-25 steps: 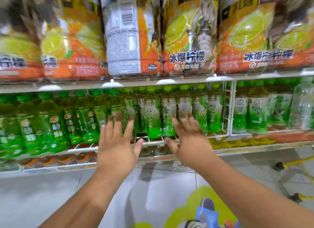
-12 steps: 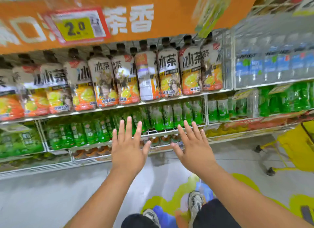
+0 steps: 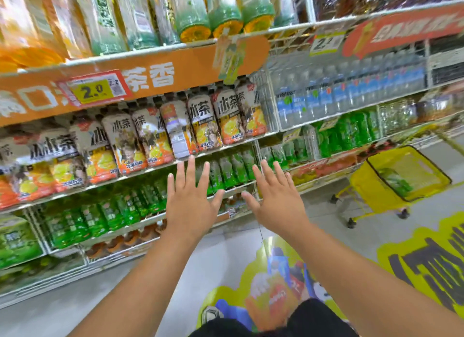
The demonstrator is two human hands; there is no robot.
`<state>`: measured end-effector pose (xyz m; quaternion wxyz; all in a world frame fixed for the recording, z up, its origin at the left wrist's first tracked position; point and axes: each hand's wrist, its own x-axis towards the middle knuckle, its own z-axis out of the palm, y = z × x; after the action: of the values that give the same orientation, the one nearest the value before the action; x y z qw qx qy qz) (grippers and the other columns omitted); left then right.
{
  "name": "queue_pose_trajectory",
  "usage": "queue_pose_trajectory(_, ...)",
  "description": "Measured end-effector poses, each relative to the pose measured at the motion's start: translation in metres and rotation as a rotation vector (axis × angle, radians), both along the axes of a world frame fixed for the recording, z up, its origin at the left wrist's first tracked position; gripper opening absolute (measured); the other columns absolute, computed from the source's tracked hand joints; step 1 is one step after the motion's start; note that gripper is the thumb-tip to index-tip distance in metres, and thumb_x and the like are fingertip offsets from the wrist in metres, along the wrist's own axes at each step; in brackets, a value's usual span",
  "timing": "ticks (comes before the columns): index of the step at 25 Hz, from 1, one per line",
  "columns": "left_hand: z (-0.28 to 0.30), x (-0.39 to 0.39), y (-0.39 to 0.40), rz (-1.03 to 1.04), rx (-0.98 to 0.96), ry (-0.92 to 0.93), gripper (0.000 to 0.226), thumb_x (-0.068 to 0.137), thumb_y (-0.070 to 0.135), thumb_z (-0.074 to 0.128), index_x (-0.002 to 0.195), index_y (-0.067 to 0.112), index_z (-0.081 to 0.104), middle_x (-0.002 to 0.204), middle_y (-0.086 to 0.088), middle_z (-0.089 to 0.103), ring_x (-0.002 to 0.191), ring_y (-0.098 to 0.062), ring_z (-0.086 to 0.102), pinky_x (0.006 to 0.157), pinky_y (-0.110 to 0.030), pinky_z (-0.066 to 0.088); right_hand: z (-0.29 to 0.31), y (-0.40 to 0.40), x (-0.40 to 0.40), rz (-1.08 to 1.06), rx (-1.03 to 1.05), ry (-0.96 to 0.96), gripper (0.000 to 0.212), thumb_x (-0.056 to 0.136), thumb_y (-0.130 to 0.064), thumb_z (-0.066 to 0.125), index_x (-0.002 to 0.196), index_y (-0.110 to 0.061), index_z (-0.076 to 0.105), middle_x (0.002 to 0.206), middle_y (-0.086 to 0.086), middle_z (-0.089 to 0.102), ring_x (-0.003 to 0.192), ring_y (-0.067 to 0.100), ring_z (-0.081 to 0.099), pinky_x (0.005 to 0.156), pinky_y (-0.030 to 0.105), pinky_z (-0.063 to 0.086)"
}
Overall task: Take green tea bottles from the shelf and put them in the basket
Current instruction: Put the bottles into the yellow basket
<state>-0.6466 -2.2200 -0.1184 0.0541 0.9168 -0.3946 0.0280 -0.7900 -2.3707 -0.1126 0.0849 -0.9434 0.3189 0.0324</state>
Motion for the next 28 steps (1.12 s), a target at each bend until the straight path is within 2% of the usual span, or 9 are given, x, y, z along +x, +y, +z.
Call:
queue_pose_trajectory(2,0.006,-0.02,-0.012,-0.02,-0.014,-0.001,0.077,0.097,0.068,0.027,0.162,0.028,0.015,0.17,-0.008,0.0,0.157,-0.03,-0.003,0.126,-0.052,0.005,0.004,-0.008,-0.021,-0.019,-0.009,-0.013,0.083,0.095,-0.073,0.011,0.164,-0.028,0.002,0.171,-0.002,-0.008,0.157,0.023,-0.013,0.127,0.046,-0.001)
queue_pose_trajectory(5,0.014,-0.058,-0.031,-0.047,0.007,0.015,0.077,0.098,0.068,0.026,0.162,0.029,0.01,0.17,-0.006,-0.007,0.156,-0.029,-0.008,0.126,-0.051,0.002,0.013,-0.024,-0.064,-0.04,-0.017,-0.036,0.095,0.082,-0.076,-0.005,0.164,-0.027,0.002,0.171,-0.001,-0.007,0.157,0.024,-0.012,0.127,0.047,0.0)
queue_pose_trajectory(7,0.019,-0.094,-0.05,-0.074,0.019,0.012,0.077,0.098,0.068,0.026,0.162,0.03,0.009,0.17,-0.006,-0.009,0.156,-0.029,-0.009,0.126,-0.051,0.001,0.017,-0.04,-0.105,-0.069,-0.028,-0.08,0.098,0.079,-0.075,-0.007,0.164,-0.027,0.004,0.172,0.0,-0.005,0.157,0.024,-0.009,0.127,0.047,0.001)
queue_pose_trajectory(14,0.031,-0.257,-0.144,-0.16,0.006,0.019,0.076,0.098,0.067,0.026,0.162,0.029,0.013,0.17,-0.006,-0.004,0.156,-0.029,-0.003,0.125,-0.052,0.005,0.023,-0.105,-0.296,-0.21,-0.064,-0.131,0.095,0.082,-0.074,-0.001,0.164,-0.026,0.01,0.172,0.001,0.003,0.158,0.026,-0.002,0.126,0.048,0.008)
queue_pose_trajectory(17,0.037,-0.325,-0.189,-0.263,-0.033,-0.031,0.081,0.093,0.069,0.022,0.159,0.023,0.029,0.168,-0.013,0.014,0.154,-0.035,0.013,0.123,-0.056,0.016,0.033,-0.138,-0.374,-0.287,-0.096,-0.21,0.09,0.088,-0.071,0.012,0.162,-0.021,0.023,0.17,0.007,0.016,0.157,0.031,0.01,0.124,0.053,0.019)
queue_pose_trajectory(19,0.044,-0.365,-0.221,-0.298,-0.05,-0.005,0.077,0.096,0.067,0.033,0.159,0.023,0.031,0.168,-0.013,0.015,0.154,-0.035,0.014,0.122,-0.057,0.017,0.04,-0.157,-0.419,-0.345,-0.111,-0.241,0.087,0.09,-0.07,0.021,0.158,-0.017,0.035,0.166,0.011,0.027,0.154,0.035,0.02,0.12,0.057,0.027)
queue_pose_trajectory(22,0.048,-0.417,-0.266,-0.378,-0.034,-0.016,0.075,0.096,0.064,0.04,0.159,0.024,0.03,0.168,-0.013,0.016,0.154,-0.036,0.015,0.122,-0.056,0.017,0.044,-0.187,-0.475,-0.475,-0.118,-0.238,0.086,0.091,-0.069,0.023,0.157,-0.017,0.037,0.165,0.011,0.03,0.153,0.036,0.024,0.119,0.057,0.029)
queue_pose_trajectory(25,0.047,-0.446,-0.309,-0.46,-0.05,-0.026,0.078,0.092,0.067,0.033,0.157,0.023,0.036,0.166,-0.014,0.022,0.152,-0.037,0.021,0.121,-0.056,0.021,0.043,-0.221,-0.511,-0.554,-0.118,-0.209,0.084,0.091,-0.069,0.026,0.156,-0.017,0.039,0.164,0.011,0.032,0.151,0.037,0.029,0.116,0.057,0.033)
queue_pose_trajectory(28,0.039,-0.459,-0.372,-0.513,-0.055,-0.005,0.079,0.094,0.068,0.027,0.159,0.024,0.028,0.169,-0.012,0.013,0.154,-0.036,0.014,0.123,-0.055,0.015,0.037,-0.272,-0.537,-0.622,-0.167,-0.195,0.082,0.092,-0.068,0.028,0.154,-0.016,0.041,0.162,0.012,0.036,0.148,0.039,0.033,0.115,0.056,0.035)
